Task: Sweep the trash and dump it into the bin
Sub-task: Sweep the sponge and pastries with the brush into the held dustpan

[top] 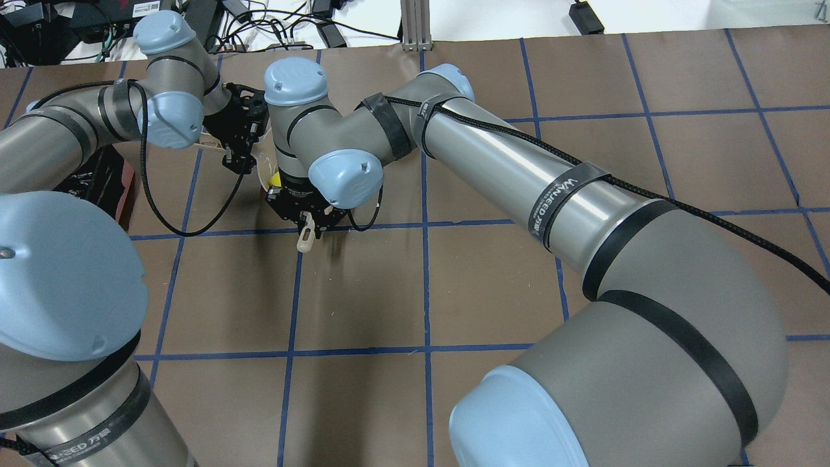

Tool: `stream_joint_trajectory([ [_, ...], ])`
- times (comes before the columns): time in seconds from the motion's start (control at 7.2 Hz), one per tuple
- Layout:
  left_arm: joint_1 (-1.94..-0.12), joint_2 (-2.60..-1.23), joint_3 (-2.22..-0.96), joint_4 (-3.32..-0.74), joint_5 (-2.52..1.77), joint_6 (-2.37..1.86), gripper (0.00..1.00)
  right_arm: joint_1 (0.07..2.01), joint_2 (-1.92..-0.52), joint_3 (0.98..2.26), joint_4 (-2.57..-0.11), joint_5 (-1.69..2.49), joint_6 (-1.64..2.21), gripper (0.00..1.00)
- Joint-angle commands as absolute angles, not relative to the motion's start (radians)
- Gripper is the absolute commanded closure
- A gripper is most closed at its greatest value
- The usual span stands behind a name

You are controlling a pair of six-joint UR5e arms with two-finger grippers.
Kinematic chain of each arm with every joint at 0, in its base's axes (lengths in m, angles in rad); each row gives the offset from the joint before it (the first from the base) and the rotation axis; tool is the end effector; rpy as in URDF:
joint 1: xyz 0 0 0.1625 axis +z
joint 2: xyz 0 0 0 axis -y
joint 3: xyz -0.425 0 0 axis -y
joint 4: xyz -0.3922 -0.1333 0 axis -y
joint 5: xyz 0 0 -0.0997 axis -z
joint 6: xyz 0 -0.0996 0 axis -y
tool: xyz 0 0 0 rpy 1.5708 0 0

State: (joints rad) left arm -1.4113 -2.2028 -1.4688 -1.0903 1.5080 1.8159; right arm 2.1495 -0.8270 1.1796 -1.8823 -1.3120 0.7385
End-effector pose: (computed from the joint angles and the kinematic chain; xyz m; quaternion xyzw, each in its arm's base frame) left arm -0.0291 -0.6976 0.2029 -0.7356 -0.6762 0.0126 0.0379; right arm 0.5440 -0.5423 0.2395 0.0818 0.9881 0.0951 0.0896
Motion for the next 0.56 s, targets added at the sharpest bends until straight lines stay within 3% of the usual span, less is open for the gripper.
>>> stream_joint_trajectory([
  [0.0,-1.411,-2.203,-1.468,-1.091,1.508,1.812,1.00,2.151,-0.833,1.173,-1.869,-1.336,0.726,1.00],
  [0.42,-1.411,-2.203,-1.470,-1.089,1.508,1.812,1.00,2.117,-0.893,1.180,-1.717,-1.478,0.635,1.00],
])
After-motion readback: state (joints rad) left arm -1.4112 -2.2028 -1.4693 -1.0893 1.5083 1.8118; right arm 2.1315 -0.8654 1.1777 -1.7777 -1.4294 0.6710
